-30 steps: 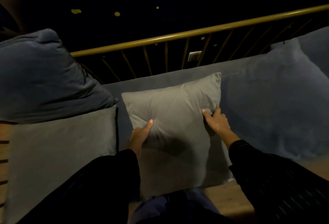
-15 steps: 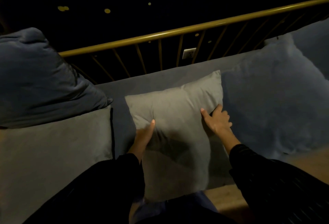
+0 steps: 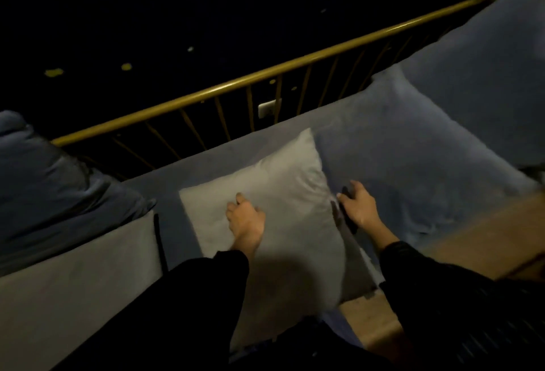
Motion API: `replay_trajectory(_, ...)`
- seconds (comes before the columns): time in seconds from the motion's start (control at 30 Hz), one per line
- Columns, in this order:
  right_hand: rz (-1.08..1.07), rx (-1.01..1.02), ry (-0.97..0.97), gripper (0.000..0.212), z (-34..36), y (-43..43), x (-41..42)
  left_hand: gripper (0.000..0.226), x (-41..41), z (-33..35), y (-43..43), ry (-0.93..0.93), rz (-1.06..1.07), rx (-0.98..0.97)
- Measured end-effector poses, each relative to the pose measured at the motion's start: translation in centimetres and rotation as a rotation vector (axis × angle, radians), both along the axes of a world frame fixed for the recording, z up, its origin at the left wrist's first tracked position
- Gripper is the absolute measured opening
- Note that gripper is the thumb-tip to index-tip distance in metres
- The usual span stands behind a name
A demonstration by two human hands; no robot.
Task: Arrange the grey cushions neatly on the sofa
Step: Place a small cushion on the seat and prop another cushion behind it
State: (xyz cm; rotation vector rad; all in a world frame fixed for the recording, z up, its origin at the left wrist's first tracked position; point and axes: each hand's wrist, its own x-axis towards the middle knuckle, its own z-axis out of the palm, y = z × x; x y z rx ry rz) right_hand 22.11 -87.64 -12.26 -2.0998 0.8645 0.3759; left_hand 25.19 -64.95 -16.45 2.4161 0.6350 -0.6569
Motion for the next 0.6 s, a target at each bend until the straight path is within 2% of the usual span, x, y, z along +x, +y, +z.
replay_trajectory(0.07, -0.256, -0.151, -0.115, 0.049, 0.7, -3.4, -1.3, 0.058, 3.0, 1.1, -3.1, -0.044, -0.173, -0.051)
replay_trajectory(0.13, -0.497, -0.260, -0.147, 0.055, 1.0, -6.8, -2.4, 0.060, 6.4, 2.0, -6.9, -0.037, -0.339, -0.126)
replay_trajectory(0.2, -0.666, -0.286, -0.114, 0.072, 0.7, -9.7, -3.2, 0.064, 9.5, 2.5, -11.2, -0.030, -0.429, -0.203)
replay_trajectory(0.27, -0.774, -0.229, -0.079, 0.097, 0.1, -12.6, -3.8, 0.065, 11.9, 2.9, -15.8, -0.049, -0.480, -0.290)
replay_trajectory(0.4, -0.900, 0.080, -0.066, 0.135, -2.8, -18.5, -3.3, 0.074, 16.9, 3.1, -24.2, -0.023, -0.469, -0.365)
replay_trajectory(0.47, -0.879, 0.150, -0.025, 0.154, -3.9, -20.7, -2.8, 0.073, 19.4, 2.1, -27.1, -0.015, -0.451, -0.425)
replay_trajectory(0.53, -0.847, 0.185, -0.003, 0.158, -5.1, -22.1, -2.8, 0.064, 21.4, 0.7, -29.4, -0.006, -0.460, -0.493)
replay_trajectory(0.6, -0.872, 0.233, -0.033, 0.156, -6.3, -23.3, -2.9, 0.068, 23.1, -0.3, -31.0, 0.023, -0.504, -0.517)
